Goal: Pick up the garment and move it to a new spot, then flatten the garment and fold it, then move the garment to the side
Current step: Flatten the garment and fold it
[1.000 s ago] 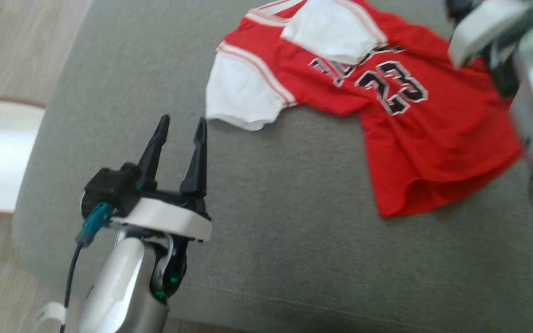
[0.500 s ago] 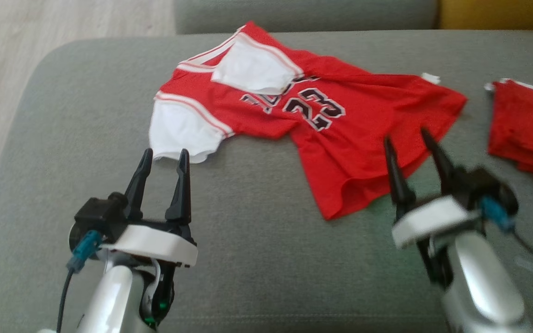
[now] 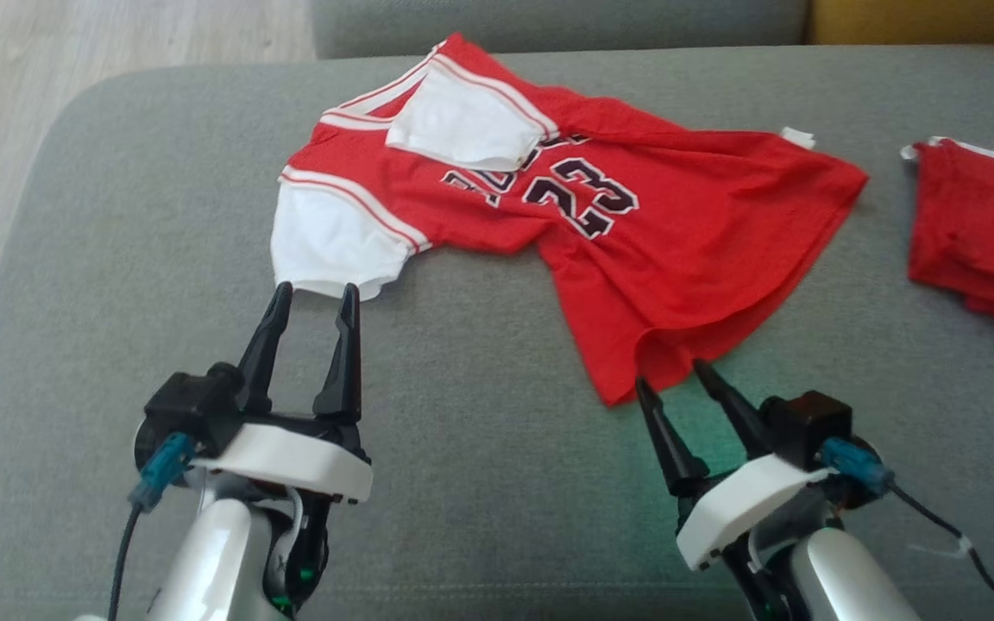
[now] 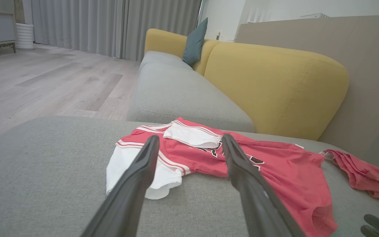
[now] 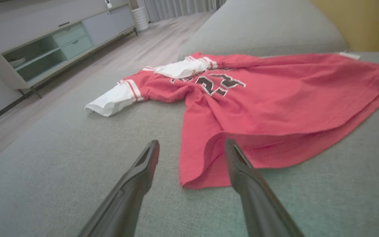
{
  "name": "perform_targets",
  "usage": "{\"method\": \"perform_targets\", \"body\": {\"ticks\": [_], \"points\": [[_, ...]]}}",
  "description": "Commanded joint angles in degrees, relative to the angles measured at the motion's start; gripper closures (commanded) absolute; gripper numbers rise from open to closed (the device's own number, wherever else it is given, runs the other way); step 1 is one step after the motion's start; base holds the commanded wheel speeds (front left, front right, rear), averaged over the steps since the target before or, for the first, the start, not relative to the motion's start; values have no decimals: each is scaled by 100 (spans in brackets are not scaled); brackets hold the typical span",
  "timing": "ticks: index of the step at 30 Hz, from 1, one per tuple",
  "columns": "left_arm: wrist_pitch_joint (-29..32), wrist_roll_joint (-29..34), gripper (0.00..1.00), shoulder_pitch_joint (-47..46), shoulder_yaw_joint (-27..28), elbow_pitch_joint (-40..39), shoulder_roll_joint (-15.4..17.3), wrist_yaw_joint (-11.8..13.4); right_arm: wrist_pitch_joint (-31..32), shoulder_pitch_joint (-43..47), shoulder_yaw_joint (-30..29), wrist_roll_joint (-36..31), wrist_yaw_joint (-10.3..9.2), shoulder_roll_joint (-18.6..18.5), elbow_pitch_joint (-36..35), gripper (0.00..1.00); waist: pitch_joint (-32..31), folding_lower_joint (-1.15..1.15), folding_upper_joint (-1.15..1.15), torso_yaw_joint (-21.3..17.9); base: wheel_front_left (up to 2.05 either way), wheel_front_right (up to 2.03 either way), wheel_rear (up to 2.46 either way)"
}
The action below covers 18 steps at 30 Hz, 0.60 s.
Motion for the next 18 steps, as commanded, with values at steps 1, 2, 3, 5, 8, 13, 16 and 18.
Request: {"method": "perform_targets", "body": {"ticks": [1,2,3,5,8,13,16,18], "points": [[-29,35,0,-275,144,-182,50,-9,116,-132,181,94,37,27,-104,0,111,0,0,130,0,0,0],[-29,33,0,-290,137,-175,50,-12,182,-163,180,98,37,27,-42,0,149,0,0,174,0,0,0],[-29,29,0,-303,127,-170,50,-14,248,-196,169,109,37,27,34,0,184,0,0,220,0,0,0],[-29,19,0,-328,103,-159,50,-21,330,-278,134,109,37,27,200,0,254,0,0,316,0,0,0],[-29,8,0,-376,76,-144,50,-30,413,-429,102,43,37,27,500,0,362,0,0,451,0,0,0],[-29,-15,0,-462,52,-114,50,-41,329,-714,72,-16,37,28,1022,0,494,0,0,630,0,0,0],[-29,-33,0,-491,34,-116,50,-40,267,-877,79,-20,37,28,1327,0,549,0,0,698,0,0,0],[-29,-38,0,-504,28,-120,50,-37,250,-984,119,-26,37,28,1512,0,584,0,0,727,0,0,0]]}}
